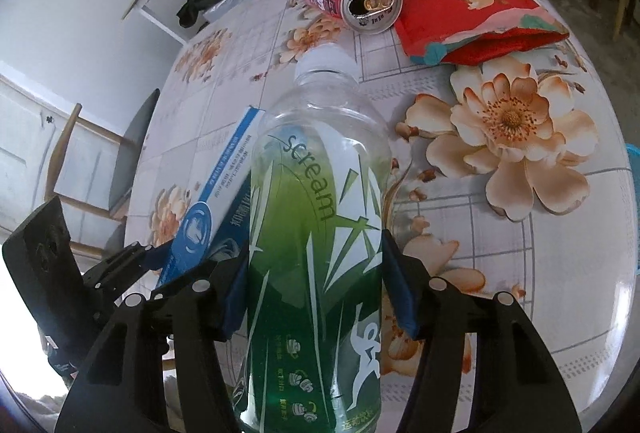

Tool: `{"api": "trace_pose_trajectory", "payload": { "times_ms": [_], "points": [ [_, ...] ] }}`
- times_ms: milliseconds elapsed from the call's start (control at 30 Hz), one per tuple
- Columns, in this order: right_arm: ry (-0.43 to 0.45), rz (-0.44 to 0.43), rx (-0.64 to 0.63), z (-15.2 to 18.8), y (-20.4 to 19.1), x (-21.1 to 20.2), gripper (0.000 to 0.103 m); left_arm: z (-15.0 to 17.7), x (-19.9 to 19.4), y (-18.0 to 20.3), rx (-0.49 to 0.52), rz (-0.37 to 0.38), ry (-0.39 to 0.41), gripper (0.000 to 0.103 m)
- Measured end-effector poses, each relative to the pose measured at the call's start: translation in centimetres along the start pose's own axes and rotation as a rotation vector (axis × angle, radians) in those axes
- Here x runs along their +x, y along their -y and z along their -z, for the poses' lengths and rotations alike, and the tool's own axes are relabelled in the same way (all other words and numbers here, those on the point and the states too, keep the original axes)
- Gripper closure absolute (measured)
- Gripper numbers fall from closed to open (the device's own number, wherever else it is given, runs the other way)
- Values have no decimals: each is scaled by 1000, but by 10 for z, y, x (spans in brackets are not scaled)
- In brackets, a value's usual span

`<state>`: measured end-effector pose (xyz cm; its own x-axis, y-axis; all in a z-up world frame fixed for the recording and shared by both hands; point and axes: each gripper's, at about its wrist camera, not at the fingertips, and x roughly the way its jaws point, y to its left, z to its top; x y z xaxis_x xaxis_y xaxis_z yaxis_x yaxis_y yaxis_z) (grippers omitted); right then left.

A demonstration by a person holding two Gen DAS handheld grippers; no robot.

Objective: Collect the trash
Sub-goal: 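Grasp the blue toothpaste box with the left gripper while the right gripper grasps the green bottle, then lift the toothpaste box with the left gripper while the right gripper lifts the green bottle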

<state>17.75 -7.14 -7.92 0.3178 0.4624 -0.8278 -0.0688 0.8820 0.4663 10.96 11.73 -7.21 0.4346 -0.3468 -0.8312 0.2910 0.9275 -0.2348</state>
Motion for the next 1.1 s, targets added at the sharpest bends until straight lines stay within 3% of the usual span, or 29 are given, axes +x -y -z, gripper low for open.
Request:
{"api": "trace_pose_trajectory", "payload": {
  "times_ms": [200, 333, 433, 667, 833, 1100],
  "points": [
    [-26, 9, -21, 12, -3, -4, 46, 12, -8, 3, -51, -12, -10, 55],
    [-24, 26, -46, 13, -7, -3, 44, 9, -13, 1, -66, -19, 36, 37],
    [-13, 19, -44, 10, -7, -4, 37, 5, -19, 0, -73, -52, 82, 24],
    [38, 61, -64, 5, -5, -20, 27, 1, -42, -12, -157, -69, 180, 17],
    [153, 131, -128, 0, -6, -54, 18, -1, -66, -18, -199, 22, 271, 12],
    [443, 318, -212, -2, -25, -113, 6, -8, -87, -8, -165, -60, 368, 11]
  ]
}}
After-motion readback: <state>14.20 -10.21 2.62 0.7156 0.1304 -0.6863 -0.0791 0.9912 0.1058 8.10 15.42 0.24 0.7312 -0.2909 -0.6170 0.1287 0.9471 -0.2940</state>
